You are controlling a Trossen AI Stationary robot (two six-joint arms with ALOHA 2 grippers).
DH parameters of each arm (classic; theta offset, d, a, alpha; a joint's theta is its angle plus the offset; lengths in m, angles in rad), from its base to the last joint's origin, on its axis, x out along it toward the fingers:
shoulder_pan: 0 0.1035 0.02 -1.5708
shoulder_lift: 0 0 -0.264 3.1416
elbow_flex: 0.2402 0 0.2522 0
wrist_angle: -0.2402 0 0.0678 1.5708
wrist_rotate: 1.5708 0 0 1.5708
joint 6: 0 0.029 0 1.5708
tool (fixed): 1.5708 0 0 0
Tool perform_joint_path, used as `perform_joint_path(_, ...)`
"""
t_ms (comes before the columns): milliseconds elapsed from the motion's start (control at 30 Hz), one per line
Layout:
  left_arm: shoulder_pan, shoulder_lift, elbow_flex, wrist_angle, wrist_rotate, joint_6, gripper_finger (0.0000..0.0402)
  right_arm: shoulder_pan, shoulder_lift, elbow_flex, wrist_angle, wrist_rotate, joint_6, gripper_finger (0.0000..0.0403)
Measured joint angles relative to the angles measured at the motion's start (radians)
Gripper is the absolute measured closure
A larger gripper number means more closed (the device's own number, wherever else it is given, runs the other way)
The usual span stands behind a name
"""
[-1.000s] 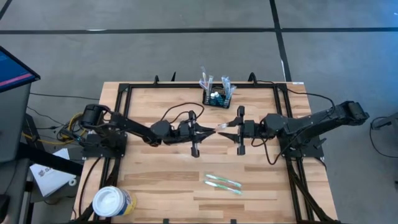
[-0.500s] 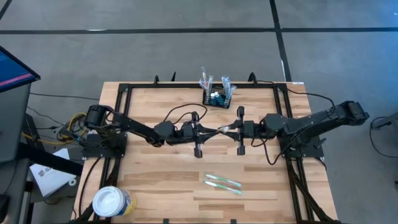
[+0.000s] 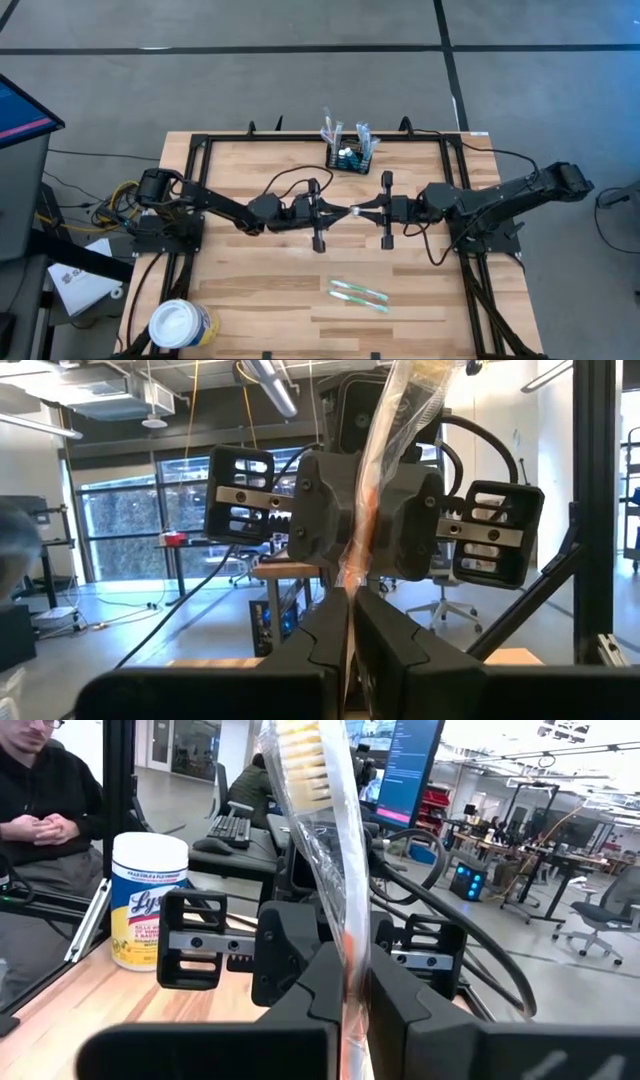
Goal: Pick & Place toothbrushing station
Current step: Put the orange toothbrush into the mesh organizer
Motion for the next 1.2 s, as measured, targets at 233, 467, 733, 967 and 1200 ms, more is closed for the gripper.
perform_joint_path(233, 0.001, -0.002, 0.0, -0.016, -0.001, 0.003, 0.0392, 0.0, 0.0, 0.0, -0.007, -0.001, 0.0, 0.0393)
perform_joint_path(467, 0.002, -0.019, -0.003, -0.051, -0.005, 0.023, 0.0347, 0.0, 0.0, 0.0, -0.008, -0.01, 0.001, 0.0393)
perform_joint_path(733, 0.002, -0.105, -0.004, -0.155, -0.029, 0.024, 0.0272, 0.0, 0.0, 0.0, -0.01, -0.024, 0.003, 0.0393)
perform_joint_path(967, 0.002, -0.155, -0.004, -0.154, 0.029, 0.024, 0.0251, -0.002, 0.0, 0.0, -0.011, -0.023, 0.011, 0.0393)
perform_joint_path(1200, -0.002, -0.147, 0.024, -0.158, 0.076, 0.047, 0.0249, -0.003, 0.0, 0.0, -0.009, -0.023, 0.011, 0.0393)
